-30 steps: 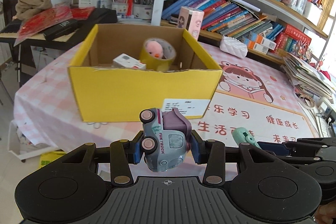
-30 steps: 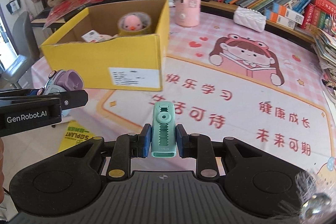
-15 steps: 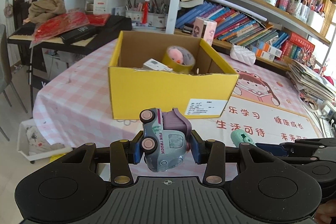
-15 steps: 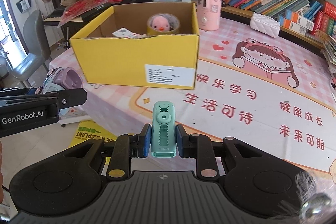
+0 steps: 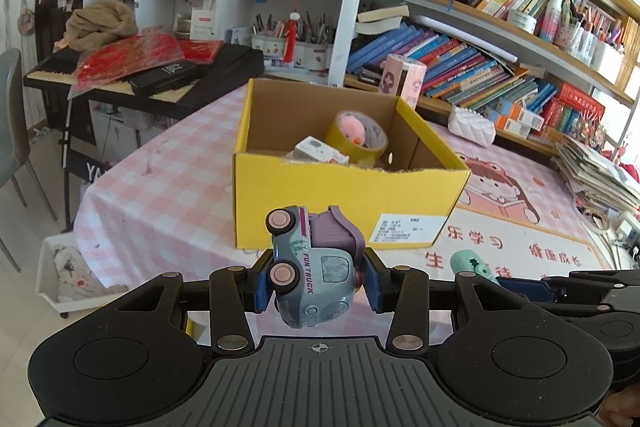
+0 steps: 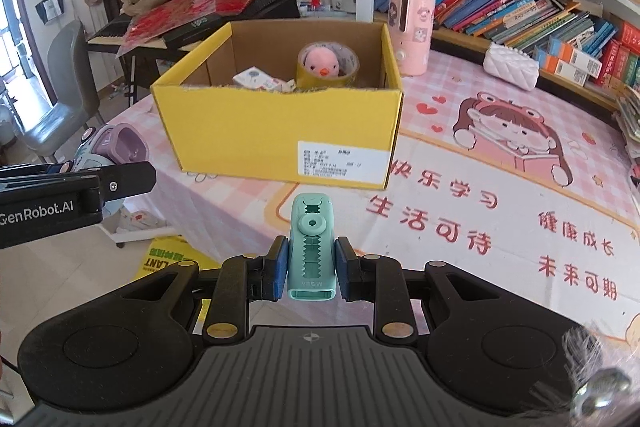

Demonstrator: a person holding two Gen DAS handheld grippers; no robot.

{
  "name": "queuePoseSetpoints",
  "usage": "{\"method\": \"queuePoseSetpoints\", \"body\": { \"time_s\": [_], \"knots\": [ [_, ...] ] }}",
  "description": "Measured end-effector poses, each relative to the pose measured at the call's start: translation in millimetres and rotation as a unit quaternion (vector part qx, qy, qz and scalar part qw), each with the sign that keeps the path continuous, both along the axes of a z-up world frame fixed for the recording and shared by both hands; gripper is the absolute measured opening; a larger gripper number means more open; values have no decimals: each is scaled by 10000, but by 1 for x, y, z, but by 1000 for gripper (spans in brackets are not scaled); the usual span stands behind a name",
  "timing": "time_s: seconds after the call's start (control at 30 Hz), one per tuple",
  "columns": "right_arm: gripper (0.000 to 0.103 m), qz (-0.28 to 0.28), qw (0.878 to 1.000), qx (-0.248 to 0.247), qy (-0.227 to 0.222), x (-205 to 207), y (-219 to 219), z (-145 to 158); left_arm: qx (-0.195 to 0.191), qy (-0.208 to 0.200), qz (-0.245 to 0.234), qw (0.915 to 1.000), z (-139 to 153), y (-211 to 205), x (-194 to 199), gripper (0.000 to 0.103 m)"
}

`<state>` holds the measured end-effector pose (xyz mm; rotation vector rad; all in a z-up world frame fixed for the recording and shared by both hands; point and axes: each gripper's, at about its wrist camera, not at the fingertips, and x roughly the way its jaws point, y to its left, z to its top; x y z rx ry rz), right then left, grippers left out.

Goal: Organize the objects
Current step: 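Lift and carry the grey truck and green charger over the yellow box with both tools, then open both tools to drop the grey truck and green charger into the yellow box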

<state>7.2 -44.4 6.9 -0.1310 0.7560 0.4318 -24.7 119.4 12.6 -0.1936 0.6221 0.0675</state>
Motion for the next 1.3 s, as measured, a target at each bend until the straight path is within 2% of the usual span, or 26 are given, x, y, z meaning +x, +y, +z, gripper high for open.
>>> {"method": "queuePoseSetpoints", "body": {
  "time_s": [0.27, 0.67, 0.9, 1.17, 1.3],
  "knots": [
    [23, -139, 9992, 153, -336, 29, -1, 22, 121, -213, -6, 9997, 13, 0, 33, 42],
    [23, -48, 9960, 403, -792, 115, 12, 50, 514, -300, 164, 9981, 18, -2, 112, 42],
    [23, 152, 9949, 397, -918, 164, 20, 53, 824, -70, 227, 9963, 3, -9, 154, 42],
    [23, 479, 9952, 331, -784, 204, 34, 41, 1177, 324, 303, 9921, -20, -16, 185, 42],
    [23, 603, 9951, 320, -713, 217, 38, 35, 1471, 301, 318, 9882, -22, -21, 194, 42]
  ]
}}
